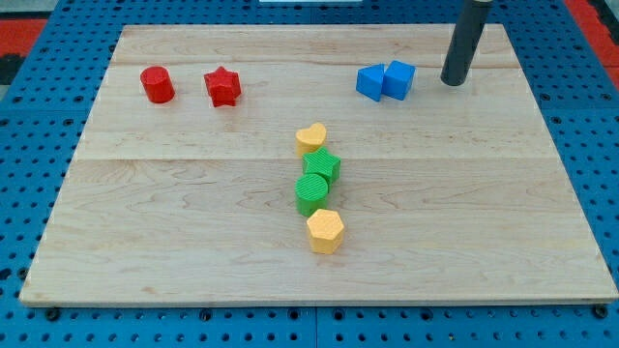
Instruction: Separate the blue blocks
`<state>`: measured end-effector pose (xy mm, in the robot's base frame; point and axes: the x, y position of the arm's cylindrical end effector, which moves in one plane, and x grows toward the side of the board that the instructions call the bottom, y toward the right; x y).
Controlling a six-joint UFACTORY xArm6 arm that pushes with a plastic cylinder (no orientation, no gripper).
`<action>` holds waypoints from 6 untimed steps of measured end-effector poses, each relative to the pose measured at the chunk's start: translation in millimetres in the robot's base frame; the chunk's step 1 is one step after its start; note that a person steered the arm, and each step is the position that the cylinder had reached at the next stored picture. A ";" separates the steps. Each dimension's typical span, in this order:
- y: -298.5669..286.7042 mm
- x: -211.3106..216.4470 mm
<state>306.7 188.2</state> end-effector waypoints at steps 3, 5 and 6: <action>-11.1 -23.1; -123.2 -0.5; -149.4 1.5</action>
